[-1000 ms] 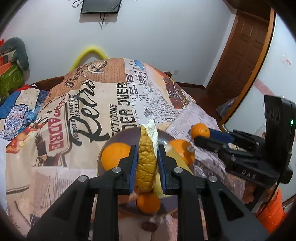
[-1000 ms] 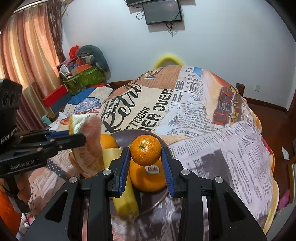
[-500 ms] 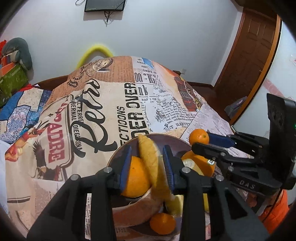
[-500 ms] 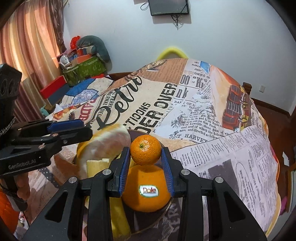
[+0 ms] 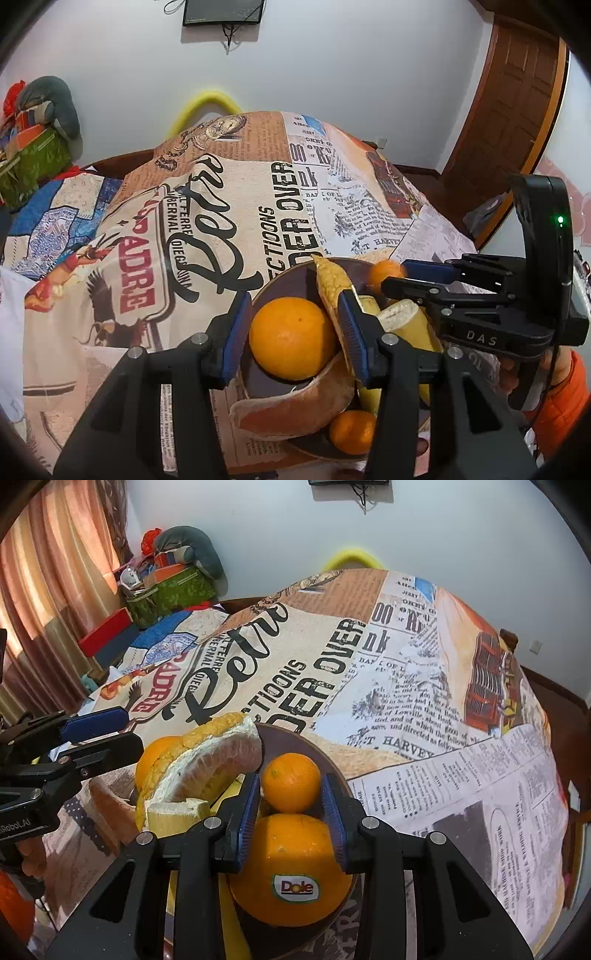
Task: Organize fruits
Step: 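Carry the mandarin with the right gripper while the left gripper carries the pomelo half over the plate, then lower the mandarin and pomelo half onto the plate and open both grippers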
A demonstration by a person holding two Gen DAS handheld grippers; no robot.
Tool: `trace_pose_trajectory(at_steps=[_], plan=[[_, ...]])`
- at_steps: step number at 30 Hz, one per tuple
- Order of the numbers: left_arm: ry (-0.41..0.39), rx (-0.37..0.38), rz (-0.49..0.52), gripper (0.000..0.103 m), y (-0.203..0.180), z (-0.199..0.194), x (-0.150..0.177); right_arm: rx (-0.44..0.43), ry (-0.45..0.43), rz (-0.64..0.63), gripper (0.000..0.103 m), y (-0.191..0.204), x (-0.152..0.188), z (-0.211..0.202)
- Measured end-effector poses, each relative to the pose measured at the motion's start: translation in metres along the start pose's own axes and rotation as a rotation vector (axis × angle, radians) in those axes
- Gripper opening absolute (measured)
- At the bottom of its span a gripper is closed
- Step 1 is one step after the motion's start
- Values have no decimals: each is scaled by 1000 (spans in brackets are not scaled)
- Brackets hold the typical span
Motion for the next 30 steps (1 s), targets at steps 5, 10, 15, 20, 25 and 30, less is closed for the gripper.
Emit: trace_pose_trajectory(at_steps=[5,10,15,20,25,30], plan=[[1,12,-10,48,1,-8,1,6,-21,12,32,1,0,-11],[-25,13,-6,48,-2,-28,1,21,-69,2,32,12,1,-38],[-62,10,-3,48,-4,-61,4,2,-124,-4,33,34,6,-69],[-106,14,-6,55,-3,-98,11,-7,-168,-5,35,56,16,-90],[-133,-5,-2,63,-2,-130,23,9,-207,-8,38,75,28,-108],[-124,-11,-13,68,1,-146,41,43,-238,-18,48,92,43,-121]])
Point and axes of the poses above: each gripper's, at about its wrist camera, not at the fingertips, and z roughly the way its jaws point, y to its left, x to its underside, the point moved 3 cm from there along z, roughly the way its jaws point, and after that the axes turned 12 degrees about -x, right-handed, at the moved point
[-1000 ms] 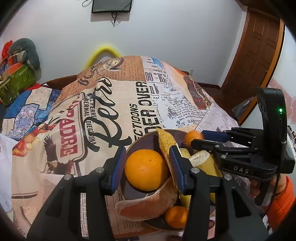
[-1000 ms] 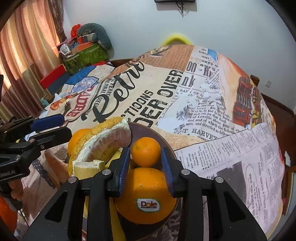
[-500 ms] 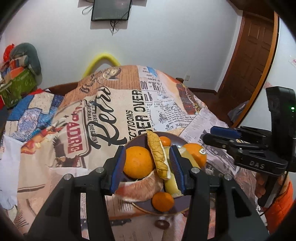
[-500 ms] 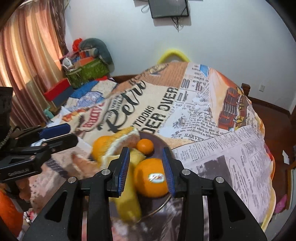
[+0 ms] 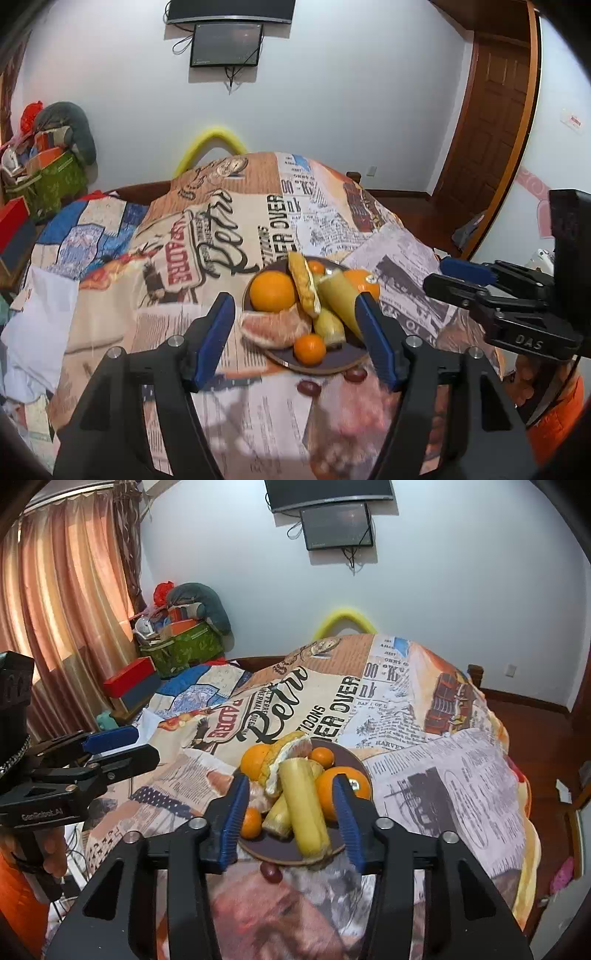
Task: Organize fruits
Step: 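Lower the mandarin and pomelo half onto the plate and open both grippers, then grasp a dark red date with the right gripper while the left gripper grasps another date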
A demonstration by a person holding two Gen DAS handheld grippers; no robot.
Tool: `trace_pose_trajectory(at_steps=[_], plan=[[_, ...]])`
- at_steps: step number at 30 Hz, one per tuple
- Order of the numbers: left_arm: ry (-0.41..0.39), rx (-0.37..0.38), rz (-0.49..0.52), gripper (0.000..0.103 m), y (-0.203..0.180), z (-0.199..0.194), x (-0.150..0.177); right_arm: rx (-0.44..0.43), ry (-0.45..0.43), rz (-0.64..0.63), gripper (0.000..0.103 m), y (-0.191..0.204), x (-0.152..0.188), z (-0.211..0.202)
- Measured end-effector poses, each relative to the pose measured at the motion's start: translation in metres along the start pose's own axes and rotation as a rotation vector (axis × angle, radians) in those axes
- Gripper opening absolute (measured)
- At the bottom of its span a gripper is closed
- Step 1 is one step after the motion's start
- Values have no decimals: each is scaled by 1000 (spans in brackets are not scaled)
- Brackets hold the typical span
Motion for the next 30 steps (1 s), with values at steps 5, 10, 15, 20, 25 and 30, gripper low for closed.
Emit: trace_pose_trajectory(at_steps=[5,10,15,20,25,30], plan=[[40,-1,-24,69,3,-5,22,45,-24,5,68,9,18,-12],[78,-19,-16,69,4,0,42,52,2,30,69,8,39,-8],[133,-22,-30,69,8,13,63,79,73,64,69,2,69,10],[199,-62,0,69,10,35,86,75,144,79,69,-2,87,31],[243,-49,18,69,7,51,102,51,192,68,67,-1,93,50],[252,-25,28,64,3,61,108,5,235,90,50,-3,95,70]])
Point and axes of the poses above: each gripper's, at about its wrist camera, not at the fingertips, and z roughly the way its jaws point, y to its left, x to its underside, the point moved 3 cm from there along z, roughly the way its jaws point, and after that the axes turned 12 degrees about -x, right-handed, at the moved point
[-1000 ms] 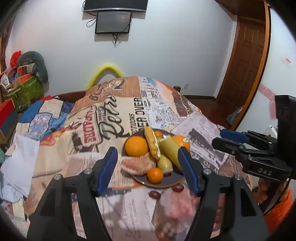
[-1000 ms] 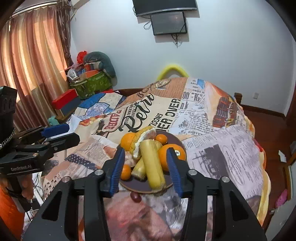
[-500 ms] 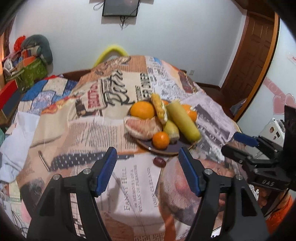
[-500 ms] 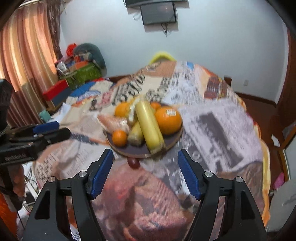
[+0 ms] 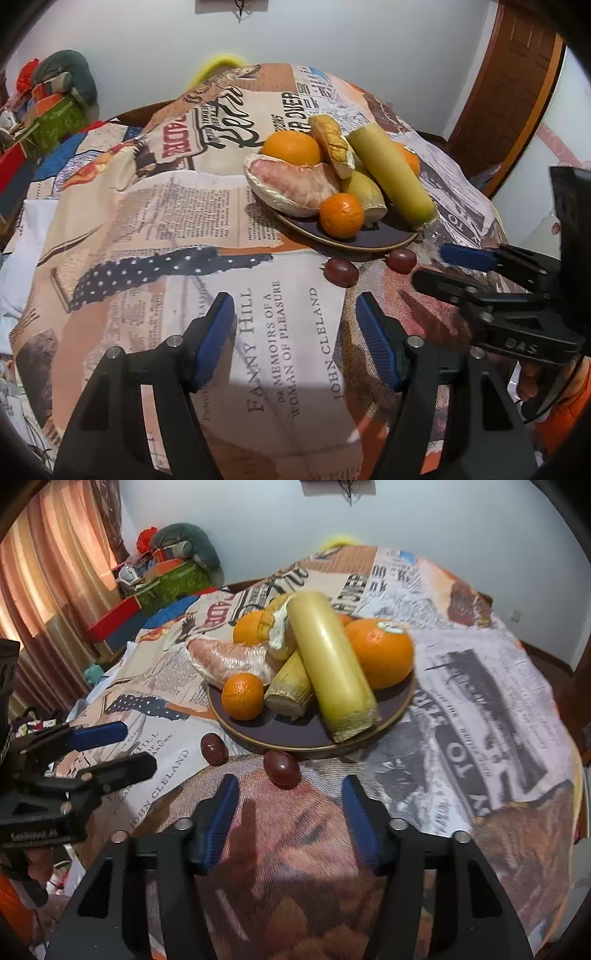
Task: Organize fruits
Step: 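Grasp a dark red date with the right gripper while the left gripper grasps another date, then carry both dates onto the plate edge and open both grippers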
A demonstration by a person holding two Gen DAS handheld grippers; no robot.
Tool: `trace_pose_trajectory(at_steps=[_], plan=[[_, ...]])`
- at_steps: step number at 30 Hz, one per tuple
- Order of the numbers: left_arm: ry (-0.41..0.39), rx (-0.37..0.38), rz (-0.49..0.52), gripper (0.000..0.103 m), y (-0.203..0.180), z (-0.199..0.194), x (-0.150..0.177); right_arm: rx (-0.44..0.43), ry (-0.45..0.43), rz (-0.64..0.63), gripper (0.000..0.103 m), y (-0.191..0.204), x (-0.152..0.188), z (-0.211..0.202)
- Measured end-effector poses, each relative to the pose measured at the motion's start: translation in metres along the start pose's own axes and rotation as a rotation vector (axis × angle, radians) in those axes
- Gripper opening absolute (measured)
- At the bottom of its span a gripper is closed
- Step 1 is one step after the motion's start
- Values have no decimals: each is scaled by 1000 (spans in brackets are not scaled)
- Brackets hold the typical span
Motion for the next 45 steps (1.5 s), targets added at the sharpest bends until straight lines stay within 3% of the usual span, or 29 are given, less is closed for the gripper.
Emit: trace_pose_trajectory(at_steps=[6,12,22,26,34,45], plan=[[6,42,24,58,-9,8,-2,-11,23,-3,39,-1,-3,12],[30,66,44,47,-17,20,-6,-15,33,-53,19,4,-3,17],[24,86,103,35,-36,29,-13,-20,16,-61,19,6,-1,7],[32,73,101,23,-39,35,-14,-28,-12,-46,19,3,-6,-1],[12,78,88,21,-32,26,-17,-38,-47,-33,19,3,-14,-9],[-47,50,36,21,-11,19,-44,-36,-59,-47,19,4,-29,-1]])
Point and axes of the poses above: each gripper's, at about its wrist camera, not at the fingertips, and z roughly the way its jaws point, y to its left, x to its underside, the point moved 3 cm from there along z, roughly the way its jaws point, and after that the axes turned 12 degrees about -x, right-handed, at the moved point
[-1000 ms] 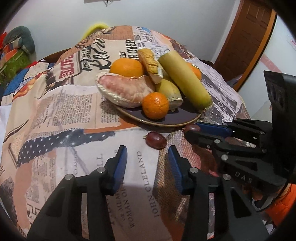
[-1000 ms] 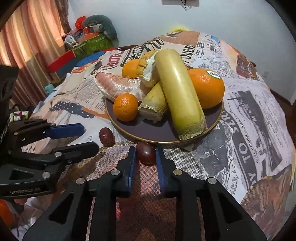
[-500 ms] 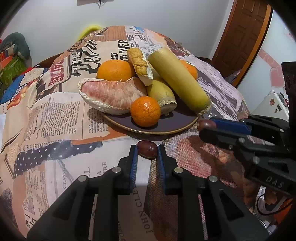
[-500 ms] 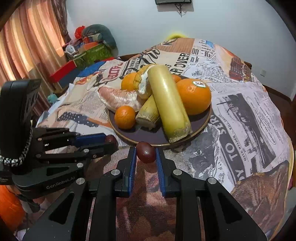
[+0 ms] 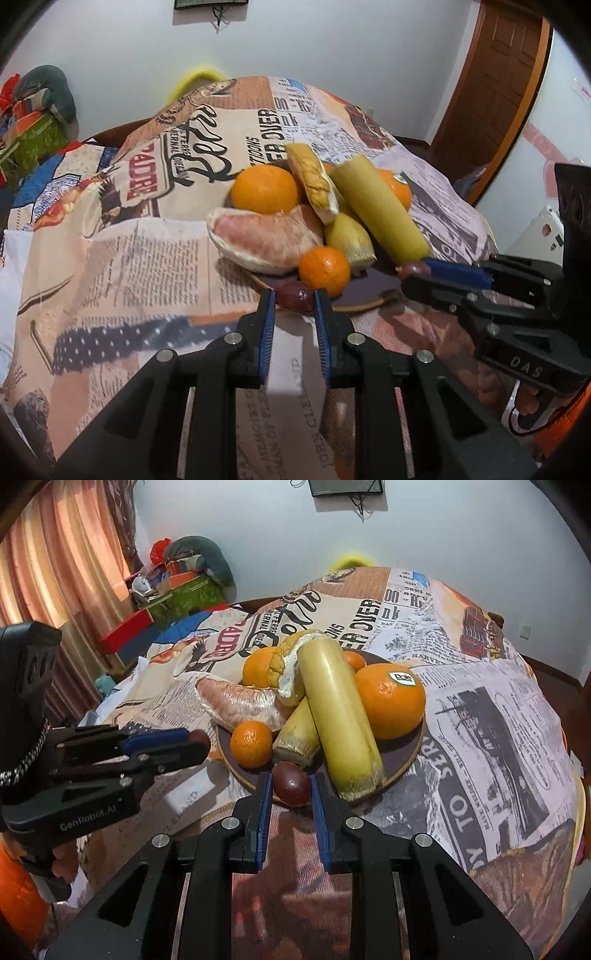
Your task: Organize fruits
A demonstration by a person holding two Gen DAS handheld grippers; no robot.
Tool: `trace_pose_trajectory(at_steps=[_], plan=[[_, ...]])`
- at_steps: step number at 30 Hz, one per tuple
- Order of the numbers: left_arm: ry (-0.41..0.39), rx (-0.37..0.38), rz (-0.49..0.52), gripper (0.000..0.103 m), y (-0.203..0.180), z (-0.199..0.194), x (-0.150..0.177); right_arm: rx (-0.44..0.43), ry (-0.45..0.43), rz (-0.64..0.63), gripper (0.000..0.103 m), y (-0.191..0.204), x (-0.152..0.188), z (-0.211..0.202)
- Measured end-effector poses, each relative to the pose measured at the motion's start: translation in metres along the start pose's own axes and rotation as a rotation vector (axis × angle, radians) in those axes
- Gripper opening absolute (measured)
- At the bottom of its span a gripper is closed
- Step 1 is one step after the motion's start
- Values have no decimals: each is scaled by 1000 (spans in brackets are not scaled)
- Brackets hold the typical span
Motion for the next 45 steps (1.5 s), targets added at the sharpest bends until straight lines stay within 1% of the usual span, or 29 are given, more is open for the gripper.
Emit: trace_pose_trajectory(at_steps=[2,5,9,11,19,21,24,28,31,34,37,40,41,42,43,45], plan=[[8,-5,-10,21,3,6,-4,-2,5,-1,19,0,-2,4],[18,6,-21,21,4,13,-8,-11,17,0,20,2,0,11],[21,8,-17,21,3,19,-8,-6,38,-10,20,2,2,21],[30,20,-25,21,5,23,-8,-4,43,-6,20,0,2,23],[39,24,-17,21,3,27,-7,-8,59,20,20,-8,3,31],[44,24,-23,25,5,28,-7,-11,61,28,21,-9,3,31],[51,13,-26,32,8,29,-7,-20,60,39,27,-10,3,30],[58,12,-34,32,10,26,-7,-21,50,35,28,-7,2,25],[42,5,-43,33,11,16,-7,-20,29,25,28,-1,-1,14],[-5,-6,-53,32,13,-7,-12,-10,-14,7,28,7,-7,-4],[-84,-29,-60,33,15,-41,-20,9,-86,-18,28,16,-15,-36],[-183,-42,-70,33,15,-84,-29,40,-177,-46,28,28,-26,-73],[-231,-46,-72,33,13,-104,-31,45,-205,-53,28,32,-28,-84],[-256,-50,-73,33,12,-114,-34,52,-245,-62,28,37,-31,-101],[-302,-57,-73,33,10,-135,-35,56,-273,-71,28,42,-33,-112],[-371,-64,-71,33,7,-165,-38,68,-338,-89,28,54,-37,-138]])
Point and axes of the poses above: each gripper's, at about its wrist camera, not at the fingertips, and z roughly the way its jaws point, y to its left, x to its underside, the point moved 3 cm from there along z, roughly the way its jaws point, and after that the axes turned 12 degrees about -x, right-handed, at the moved point
